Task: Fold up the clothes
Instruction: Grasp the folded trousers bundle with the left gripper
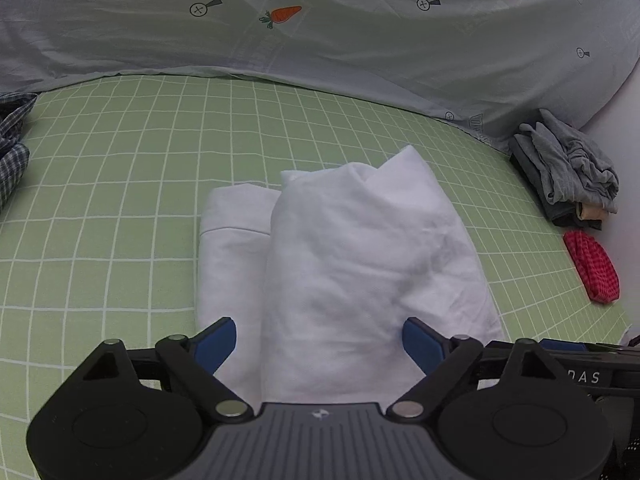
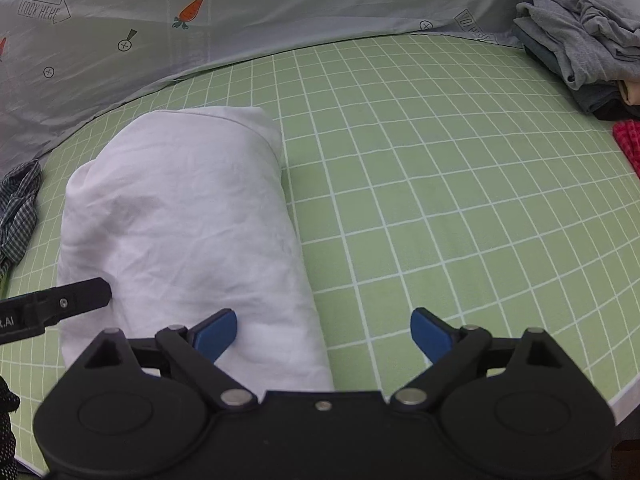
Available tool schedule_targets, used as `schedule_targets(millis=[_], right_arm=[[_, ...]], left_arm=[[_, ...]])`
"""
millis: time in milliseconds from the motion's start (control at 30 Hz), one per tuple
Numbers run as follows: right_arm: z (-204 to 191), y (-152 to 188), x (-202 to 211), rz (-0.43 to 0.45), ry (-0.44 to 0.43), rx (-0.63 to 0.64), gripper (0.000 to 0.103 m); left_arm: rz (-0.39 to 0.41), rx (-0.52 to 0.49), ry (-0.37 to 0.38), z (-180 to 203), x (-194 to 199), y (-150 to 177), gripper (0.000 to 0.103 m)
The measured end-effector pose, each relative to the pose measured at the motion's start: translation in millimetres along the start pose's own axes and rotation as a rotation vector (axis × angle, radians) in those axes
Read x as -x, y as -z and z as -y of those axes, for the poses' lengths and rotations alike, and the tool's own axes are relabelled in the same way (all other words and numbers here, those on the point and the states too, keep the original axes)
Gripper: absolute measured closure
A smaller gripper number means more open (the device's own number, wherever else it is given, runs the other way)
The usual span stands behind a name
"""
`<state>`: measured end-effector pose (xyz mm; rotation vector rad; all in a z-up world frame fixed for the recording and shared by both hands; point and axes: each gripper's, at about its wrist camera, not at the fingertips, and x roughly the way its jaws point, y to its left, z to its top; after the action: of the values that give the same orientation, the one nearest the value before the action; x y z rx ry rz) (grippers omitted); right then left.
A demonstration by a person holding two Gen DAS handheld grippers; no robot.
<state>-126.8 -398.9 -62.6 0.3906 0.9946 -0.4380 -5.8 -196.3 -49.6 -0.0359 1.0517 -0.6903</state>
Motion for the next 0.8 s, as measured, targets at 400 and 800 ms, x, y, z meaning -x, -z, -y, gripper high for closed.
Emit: schedule_targets(millis=[400, 800], right_arm=[[-10.2, -19.5, -13.1, -0.03, -0.082, 0.074, 0.005], [-7.0, -6.9, -36.8, -0.091, -0.222, -0.047, 0.0]], left_arm=[[0.056, 0.157, -0.061, -20.9, 28.9, 9.9, 0.096], [-0.073, 0.046, -0.175, -46.9, -13.7, 17.6, 0.029]])
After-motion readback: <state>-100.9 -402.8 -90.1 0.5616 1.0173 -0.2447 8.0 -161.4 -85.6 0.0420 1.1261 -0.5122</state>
